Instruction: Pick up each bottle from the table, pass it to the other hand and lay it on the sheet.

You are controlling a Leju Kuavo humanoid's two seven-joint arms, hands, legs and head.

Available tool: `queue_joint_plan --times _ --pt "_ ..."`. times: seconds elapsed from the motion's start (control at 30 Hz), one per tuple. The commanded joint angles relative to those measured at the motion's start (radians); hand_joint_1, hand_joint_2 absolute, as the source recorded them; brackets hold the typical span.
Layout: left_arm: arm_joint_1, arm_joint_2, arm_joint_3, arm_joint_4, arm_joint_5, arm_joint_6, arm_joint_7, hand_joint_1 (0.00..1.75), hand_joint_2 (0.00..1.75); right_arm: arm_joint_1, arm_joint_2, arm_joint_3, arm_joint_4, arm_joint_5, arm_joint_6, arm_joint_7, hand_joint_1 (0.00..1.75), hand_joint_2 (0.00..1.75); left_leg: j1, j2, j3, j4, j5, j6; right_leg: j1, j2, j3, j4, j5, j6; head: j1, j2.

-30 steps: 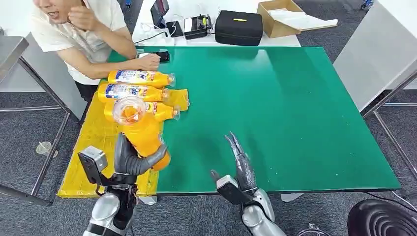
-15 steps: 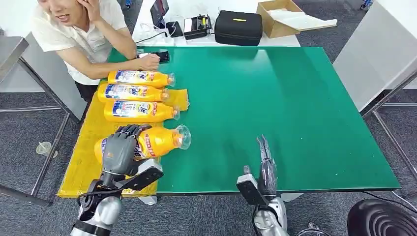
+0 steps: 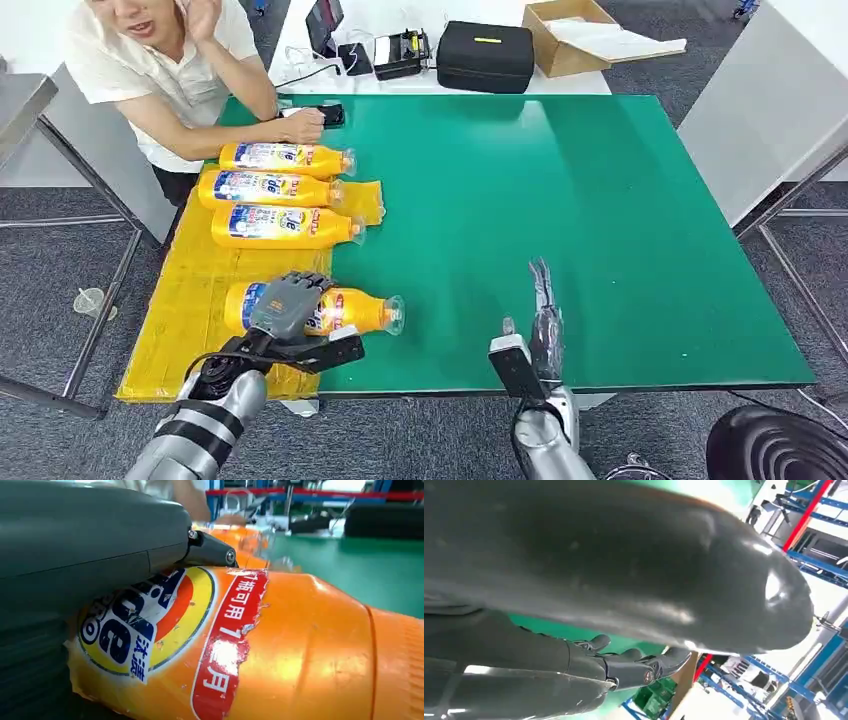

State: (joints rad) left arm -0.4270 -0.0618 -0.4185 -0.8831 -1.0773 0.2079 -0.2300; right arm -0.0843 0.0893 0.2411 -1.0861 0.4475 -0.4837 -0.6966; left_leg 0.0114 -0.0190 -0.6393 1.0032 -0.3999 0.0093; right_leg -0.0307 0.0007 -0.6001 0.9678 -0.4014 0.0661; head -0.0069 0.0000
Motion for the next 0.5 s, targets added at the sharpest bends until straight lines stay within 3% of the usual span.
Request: queue_joint_plan --times 0.03,0.27,0.5 --pt "-0.075 -0.002 -0.035 0.158 -0.001 0.003 -0.002 1.75 1.75 -0.034 -0.013 0.025 0.063 -0.007 -0.002 -0.002 0.0 0.0 0.001 0.001 0.005 0.001 -0.003 0.0 0.002 0.0 0.006 0.0 -0.002 -0.004 0.0 0.0" --pt "-0.108 0.001 0.002 0.3 0.034 -0.01 -0.014 1.75 1.75 -0.038 -0.023 0.048 0.084 -0.056 -0.007 -0.002 0.0 0.0 0.001 0.002 0.005 0.0 -0.002 0.0 0.001 0.001 0.005 -0.001 -0.001 -0.004 0.0 0.0" --pt "-0.158 0.018 0.005 0.41 0.072 -0.156 -0.033 1.66 1.75 -0.064 -0.046 0.073 0.116 -0.127 -0.023 -0.002 0.0 0.0 0.0 0.003 0.008 -0.001 -0.001 0.0 0.001 0.002 0.008 -0.001 0.0 -0.003 0.0 0.0"
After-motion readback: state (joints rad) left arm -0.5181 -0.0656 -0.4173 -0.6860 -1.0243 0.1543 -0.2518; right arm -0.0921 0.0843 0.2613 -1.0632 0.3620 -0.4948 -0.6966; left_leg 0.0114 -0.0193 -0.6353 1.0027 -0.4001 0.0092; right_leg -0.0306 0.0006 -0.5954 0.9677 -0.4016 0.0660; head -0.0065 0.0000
